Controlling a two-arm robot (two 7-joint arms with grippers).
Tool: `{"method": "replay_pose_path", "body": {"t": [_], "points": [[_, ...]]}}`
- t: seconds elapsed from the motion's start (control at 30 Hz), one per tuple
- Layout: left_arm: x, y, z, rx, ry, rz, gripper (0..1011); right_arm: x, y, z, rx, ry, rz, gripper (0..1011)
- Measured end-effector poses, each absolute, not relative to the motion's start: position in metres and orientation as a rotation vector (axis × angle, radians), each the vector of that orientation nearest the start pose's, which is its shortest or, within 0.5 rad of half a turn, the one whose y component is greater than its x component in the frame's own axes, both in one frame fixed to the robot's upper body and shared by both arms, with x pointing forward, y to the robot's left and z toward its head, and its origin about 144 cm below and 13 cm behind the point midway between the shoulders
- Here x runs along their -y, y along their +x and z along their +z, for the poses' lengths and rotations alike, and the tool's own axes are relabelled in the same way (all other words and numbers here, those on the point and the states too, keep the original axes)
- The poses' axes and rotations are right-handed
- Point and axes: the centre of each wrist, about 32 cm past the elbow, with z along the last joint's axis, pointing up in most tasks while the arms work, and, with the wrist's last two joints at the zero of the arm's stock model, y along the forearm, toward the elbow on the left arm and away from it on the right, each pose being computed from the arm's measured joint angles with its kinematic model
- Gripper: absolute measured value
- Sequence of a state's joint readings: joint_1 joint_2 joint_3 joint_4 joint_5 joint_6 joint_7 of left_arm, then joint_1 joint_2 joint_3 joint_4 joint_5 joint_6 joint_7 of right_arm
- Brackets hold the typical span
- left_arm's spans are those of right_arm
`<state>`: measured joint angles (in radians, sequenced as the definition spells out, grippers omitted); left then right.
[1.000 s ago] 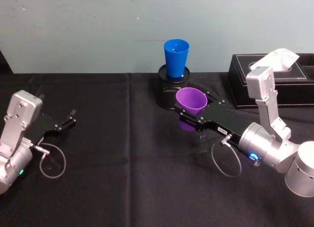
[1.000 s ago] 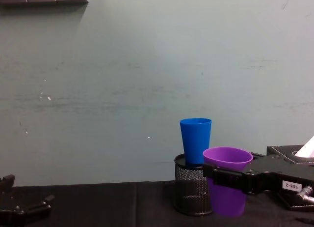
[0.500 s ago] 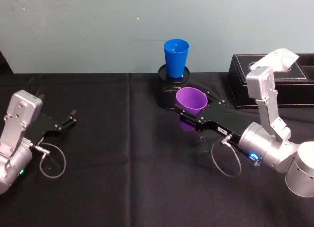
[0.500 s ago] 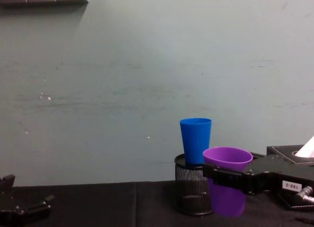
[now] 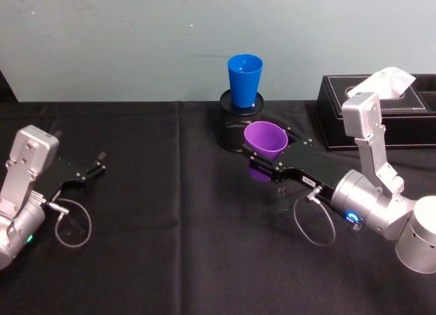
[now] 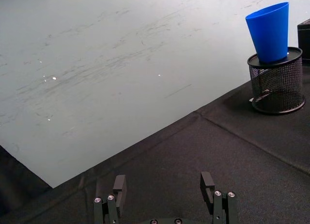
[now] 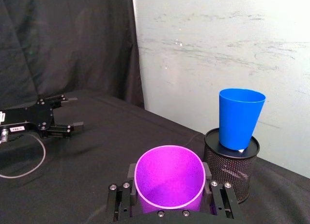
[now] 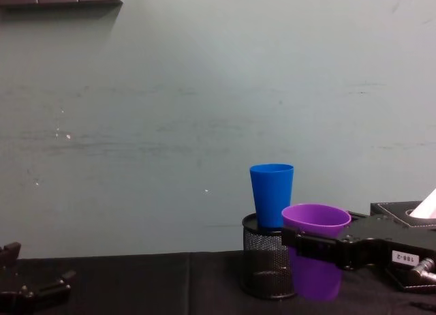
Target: Pick up one cup with a gripper and tap it against the other cup.
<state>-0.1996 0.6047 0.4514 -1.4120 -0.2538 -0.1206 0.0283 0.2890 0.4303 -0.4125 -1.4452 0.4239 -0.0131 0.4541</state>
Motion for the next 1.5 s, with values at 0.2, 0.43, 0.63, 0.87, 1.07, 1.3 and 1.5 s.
{"method": "replay_pose_path", "body": {"t": [0.2,0.43,0.63,0.87,1.07,1.3,1.5], "points": [[-0.3096,0.4886,1.1398,0.285,0.304,1.248,1000,0.2503,0.5195,1.1789,0.055,-0.057,-0.801,739],[-0.3097,0.4886,1.1398,0.285,0.304,1.248,1000,0.2503,0.5195,1.1789,0.055,-0.057,-0.801,739],[-0.3097,0.4886,1.1398,0.285,0.304,1.248,1000,0.2503,0.5195,1.1789,0.055,-0.057,-0.801,739],[-0.3097,0.4886,1.1398,0.285,0.305,1.248,1000,0.2503,0.5195,1.1788,0.055,-0.057,-0.801,739],[-0.3097,0.4886,1.1398,0.285,0.304,1.248,1000,0.2503,0.5195,1.1789,0.055,-0.057,-0.801,739],[-0.3097,0.4886,1.1398,0.285,0.304,1.248,1000,0.2503,0.5195,1.1789,0.055,-0.057,-0.801,739],[-0.3097,0.4886,1.1398,0.285,0.304,1.248,1000,0.2503,0.5195,1.1789,0.055,-0.057,-0.801,739]]}}
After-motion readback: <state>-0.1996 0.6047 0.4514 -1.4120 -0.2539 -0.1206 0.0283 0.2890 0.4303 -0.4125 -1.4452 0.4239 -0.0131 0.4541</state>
